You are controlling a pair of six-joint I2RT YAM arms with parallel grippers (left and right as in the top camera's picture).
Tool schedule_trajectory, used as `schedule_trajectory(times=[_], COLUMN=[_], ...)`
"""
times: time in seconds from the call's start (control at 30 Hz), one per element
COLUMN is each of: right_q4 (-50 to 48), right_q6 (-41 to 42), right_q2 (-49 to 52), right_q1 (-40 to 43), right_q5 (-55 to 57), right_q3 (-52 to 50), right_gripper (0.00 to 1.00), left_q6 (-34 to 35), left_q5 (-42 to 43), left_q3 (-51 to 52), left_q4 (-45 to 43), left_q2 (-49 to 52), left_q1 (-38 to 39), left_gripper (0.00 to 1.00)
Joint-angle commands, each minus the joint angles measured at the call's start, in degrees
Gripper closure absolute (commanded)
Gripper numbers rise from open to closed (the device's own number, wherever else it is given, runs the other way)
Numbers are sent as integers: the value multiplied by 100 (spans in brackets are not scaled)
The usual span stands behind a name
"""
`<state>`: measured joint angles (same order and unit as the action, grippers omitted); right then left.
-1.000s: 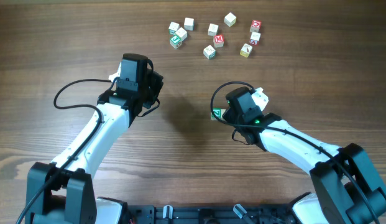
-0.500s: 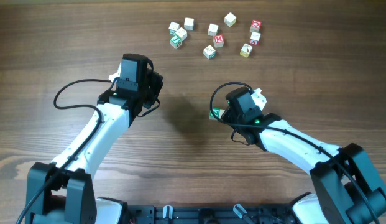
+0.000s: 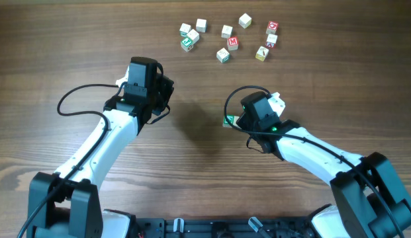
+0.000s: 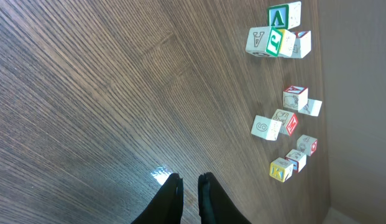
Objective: Form a horizontal line
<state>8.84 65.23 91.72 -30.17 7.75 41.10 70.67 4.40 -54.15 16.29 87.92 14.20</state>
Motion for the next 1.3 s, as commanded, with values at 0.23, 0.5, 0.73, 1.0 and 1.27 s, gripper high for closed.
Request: schedule_trajectory(times=[0.23, 0.5, 0.73, 1.0, 1.27], right_q4=[-153, -221, -175, -68, -105], right_q6=[-260, -374, -374, -376, -385], right_q2=[-44, -44, -44, -44, -44], right_q1=[26, 26, 26, 26, 26], right_q5=[-26, -28, 120, -380, -216], right_q3=[59, 59, 59, 59, 59], right_gripper=[95, 96, 95, 96, 96], left_q6=[50, 50, 50, 50, 50], left_q5=[48, 46, 46, 46, 46], left_q3=[15, 15, 15, 15, 15], left_q4=[-7, 11, 11, 9, 9], left_q2=[-92, -92, -92, -92, -92], left_q1=[22, 22, 22, 22, 22], left_gripper=[87, 86, 86, 86, 86])
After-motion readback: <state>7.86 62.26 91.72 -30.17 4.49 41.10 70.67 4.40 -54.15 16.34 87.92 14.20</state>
